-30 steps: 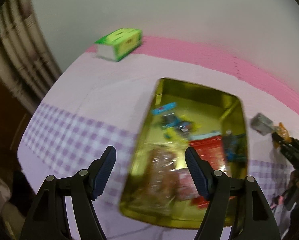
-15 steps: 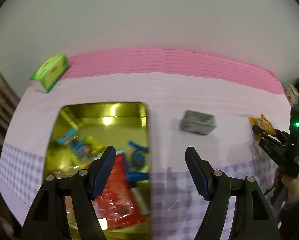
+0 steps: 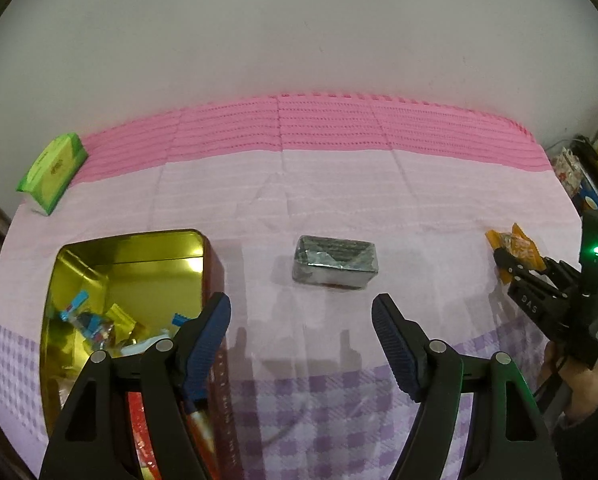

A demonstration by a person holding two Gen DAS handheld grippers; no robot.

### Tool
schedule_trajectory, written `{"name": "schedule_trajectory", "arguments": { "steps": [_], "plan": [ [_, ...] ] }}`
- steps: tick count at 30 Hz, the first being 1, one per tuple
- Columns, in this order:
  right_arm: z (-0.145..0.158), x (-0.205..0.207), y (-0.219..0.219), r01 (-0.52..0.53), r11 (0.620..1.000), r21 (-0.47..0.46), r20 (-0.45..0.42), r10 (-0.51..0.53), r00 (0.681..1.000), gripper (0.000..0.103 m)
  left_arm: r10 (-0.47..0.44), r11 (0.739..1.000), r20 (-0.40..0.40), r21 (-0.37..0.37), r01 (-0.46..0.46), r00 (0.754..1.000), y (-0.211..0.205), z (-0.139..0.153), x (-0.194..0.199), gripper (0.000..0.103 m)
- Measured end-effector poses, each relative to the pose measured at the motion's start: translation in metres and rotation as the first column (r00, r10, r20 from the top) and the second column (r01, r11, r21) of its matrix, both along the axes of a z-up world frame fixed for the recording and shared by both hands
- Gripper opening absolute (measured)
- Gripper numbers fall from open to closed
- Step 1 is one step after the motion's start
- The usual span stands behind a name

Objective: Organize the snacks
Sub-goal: 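Grasp the grey rectangular pack with the left gripper while the right holds the orange bag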

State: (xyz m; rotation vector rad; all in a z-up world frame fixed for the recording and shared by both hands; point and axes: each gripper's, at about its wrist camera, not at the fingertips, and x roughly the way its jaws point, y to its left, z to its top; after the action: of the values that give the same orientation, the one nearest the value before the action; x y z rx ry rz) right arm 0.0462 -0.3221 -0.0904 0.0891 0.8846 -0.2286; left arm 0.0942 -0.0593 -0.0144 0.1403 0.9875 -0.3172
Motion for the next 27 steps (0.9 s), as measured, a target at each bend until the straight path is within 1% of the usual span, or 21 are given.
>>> {"name": "schedule_trajectory", "arguments": {
  "steps": [5, 9, 12, 25, 27],
  "plan": [
    [0.0, 0.001, 0.003, 0.0, 1.0, -0.009, -0.002, 0.0, 1.0, 0.037, -0.02, 1.0, -0.001, 0.014, 0.02, 1.0, -0.012, -0.006, 0.003, 0.074],
    [0.0, 0.001, 0.002, 0.0, 1.0, 0.003, 0.001, 0.0, 1.0, 0.037, -0.061, 0.998, -0.004, 0.014, 0.061, 0.998, -0.024, -0.012, 0.005, 0.074],
    [0.0, 0.001, 0.002, -0.001, 1.0, 0.007, 0.001, 0.001, 1.0, 0.038, -0.08, 0.997, -0.011, 0.017, 0.08, 0.997, -0.031, -0.017, 0.008, 0.078],
    [-0.001, 0.002, 0.0, -0.001, 1.0, 0.013, 0.002, 0.001, 1.0, 0.039, -0.068, 0.997, -0.054, 0.041, 0.07, 0.996, -0.05, -0.041, 0.039, 0.079],
    [-0.001, 0.002, 0.0, -0.002, 1.0, 0.013, 0.002, 0.001, 1.0, 0.039, -0.063, 0.997, -0.074, 0.036, 0.065, 0.995, -0.049, -0.045, 0.042, 0.079]
  ]
}}
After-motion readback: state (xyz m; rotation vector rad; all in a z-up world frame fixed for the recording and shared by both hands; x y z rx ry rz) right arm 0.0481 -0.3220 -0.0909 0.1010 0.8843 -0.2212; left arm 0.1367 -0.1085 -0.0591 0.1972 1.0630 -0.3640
